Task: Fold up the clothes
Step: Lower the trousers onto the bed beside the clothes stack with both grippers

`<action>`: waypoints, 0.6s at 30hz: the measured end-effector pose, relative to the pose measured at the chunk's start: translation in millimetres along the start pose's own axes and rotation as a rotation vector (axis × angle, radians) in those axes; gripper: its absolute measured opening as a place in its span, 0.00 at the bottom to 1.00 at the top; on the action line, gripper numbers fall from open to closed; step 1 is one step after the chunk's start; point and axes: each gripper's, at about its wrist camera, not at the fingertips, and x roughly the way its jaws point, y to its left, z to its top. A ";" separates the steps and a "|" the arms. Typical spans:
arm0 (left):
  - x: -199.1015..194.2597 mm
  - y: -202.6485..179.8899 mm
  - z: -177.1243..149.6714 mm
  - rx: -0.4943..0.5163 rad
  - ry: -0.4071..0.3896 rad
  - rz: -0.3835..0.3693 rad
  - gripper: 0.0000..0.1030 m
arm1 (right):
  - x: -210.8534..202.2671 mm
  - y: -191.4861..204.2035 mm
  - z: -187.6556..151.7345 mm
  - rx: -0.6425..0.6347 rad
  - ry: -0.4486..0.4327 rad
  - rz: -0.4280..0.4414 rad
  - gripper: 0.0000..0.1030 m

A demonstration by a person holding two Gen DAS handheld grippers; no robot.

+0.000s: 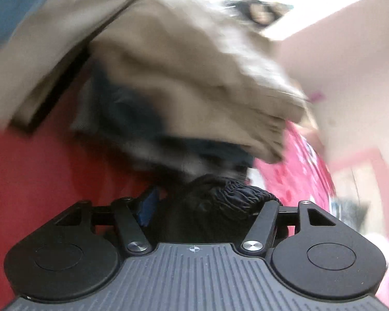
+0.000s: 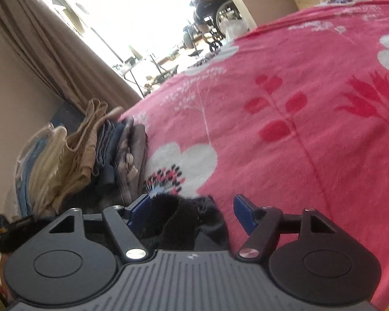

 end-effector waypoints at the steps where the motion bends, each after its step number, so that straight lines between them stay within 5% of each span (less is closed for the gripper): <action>1: 8.0 6.3 3.1 -0.065 0.042 0.014 0.60 | 1.3 1.8 -1.9 0.006 0.011 -0.002 0.71; 4: 21.7 4.0 0.0 -0.045 0.119 0.047 0.60 | 3.0 8.7 -9.6 -0.002 0.050 -0.020 0.71; 8: 18.6 -33.1 -26.8 0.324 0.137 0.096 0.60 | 4.7 17.3 -18.9 -0.056 0.098 -0.042 0.71; 12: 12.0 -60.9 -55.1 0.675 0.072 0.199 0.61 | 9.1 22.6 -28.1 -0.081 0.125 -0.046 0.71; 14: 7.3 -61.2 -55.9 0.678 0.099 0.126 0.61 | 12.1 23.8 -31.4 -0.072 0.136 -0.040 0.71; 18: -1.5 -46.3 -42.0 0.456 0.134 -0.065 0.61 | 15.0 26.5 -34.9 -0.069 0.145 -0.030 0.71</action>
